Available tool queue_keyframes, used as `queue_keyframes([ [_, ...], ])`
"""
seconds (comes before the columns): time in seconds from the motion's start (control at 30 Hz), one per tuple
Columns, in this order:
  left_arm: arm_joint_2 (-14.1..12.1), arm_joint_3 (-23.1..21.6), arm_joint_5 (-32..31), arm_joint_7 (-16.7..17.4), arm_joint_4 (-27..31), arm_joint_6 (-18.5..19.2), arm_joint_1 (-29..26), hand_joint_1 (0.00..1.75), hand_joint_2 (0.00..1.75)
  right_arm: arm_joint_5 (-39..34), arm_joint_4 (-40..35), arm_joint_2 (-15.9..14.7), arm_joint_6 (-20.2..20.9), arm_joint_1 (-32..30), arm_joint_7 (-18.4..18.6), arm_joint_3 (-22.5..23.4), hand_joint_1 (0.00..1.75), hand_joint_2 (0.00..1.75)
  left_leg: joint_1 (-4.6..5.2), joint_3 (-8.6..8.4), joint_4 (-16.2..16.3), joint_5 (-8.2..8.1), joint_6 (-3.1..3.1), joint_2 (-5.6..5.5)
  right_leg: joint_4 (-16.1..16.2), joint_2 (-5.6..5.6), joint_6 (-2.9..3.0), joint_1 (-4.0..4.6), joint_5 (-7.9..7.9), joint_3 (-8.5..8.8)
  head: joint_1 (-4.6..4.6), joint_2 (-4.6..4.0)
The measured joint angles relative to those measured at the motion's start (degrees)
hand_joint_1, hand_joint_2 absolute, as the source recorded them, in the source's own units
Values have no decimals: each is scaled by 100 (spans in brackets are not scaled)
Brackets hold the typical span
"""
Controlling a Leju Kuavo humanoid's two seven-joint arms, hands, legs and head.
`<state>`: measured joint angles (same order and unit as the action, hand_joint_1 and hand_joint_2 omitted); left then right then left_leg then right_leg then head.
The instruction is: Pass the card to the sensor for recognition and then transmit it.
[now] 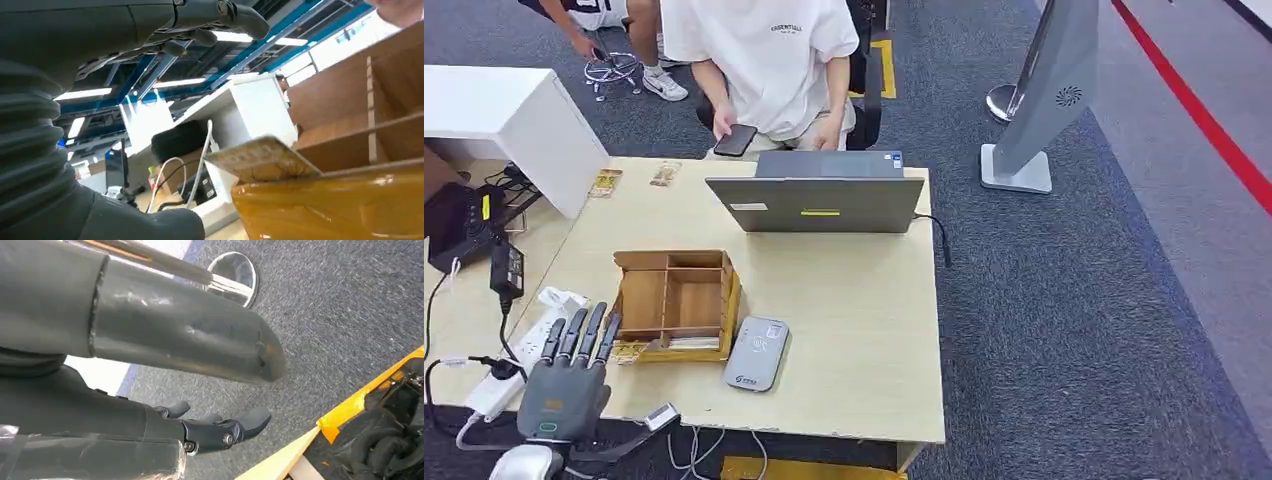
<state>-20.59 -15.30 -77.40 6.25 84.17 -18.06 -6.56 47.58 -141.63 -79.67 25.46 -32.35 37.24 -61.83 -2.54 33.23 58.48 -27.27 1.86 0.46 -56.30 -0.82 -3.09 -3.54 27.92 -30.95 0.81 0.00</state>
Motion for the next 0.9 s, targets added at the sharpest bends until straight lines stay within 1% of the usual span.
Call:
queue_keyframes([
  [0.13,173,31,-124,-11,-379,-103,177,0,175,-24,-2,0,0,-148,0,185,0,0,0,0,0,0,0,-1,0,0,0,0,0,0,0,0],
  [0.3,374,31,-229,-85,-723,-199,423,0,175,-87,-2,0,0,-177,0,275,0,0,0,0,0,0,0,0,0,0,-1,0,-1,0,2,0],
  [0.43,485,28,-286,-85,-782,-175,515,0,175,-103,-22,0,0,-166,0,275,0,0,0,0,1,0,0,0,0,1,-1,0,-1,-1,0,0],
  [0.57,588,28,-302,-87,-828,-168,634,0,175,-177,-20,0,0,-24,0,236,0,0,0,0,1,0,0,1,0,2,-1,0,-1,-2,2,0],
  [0.9,697,28,-258,-90,-872,-148,713,0,175,-201,-17,0,0,302,0,-27,0,0,0,0,1,0,0,1,0,2,-1,0,-1,-2,0,0],
])
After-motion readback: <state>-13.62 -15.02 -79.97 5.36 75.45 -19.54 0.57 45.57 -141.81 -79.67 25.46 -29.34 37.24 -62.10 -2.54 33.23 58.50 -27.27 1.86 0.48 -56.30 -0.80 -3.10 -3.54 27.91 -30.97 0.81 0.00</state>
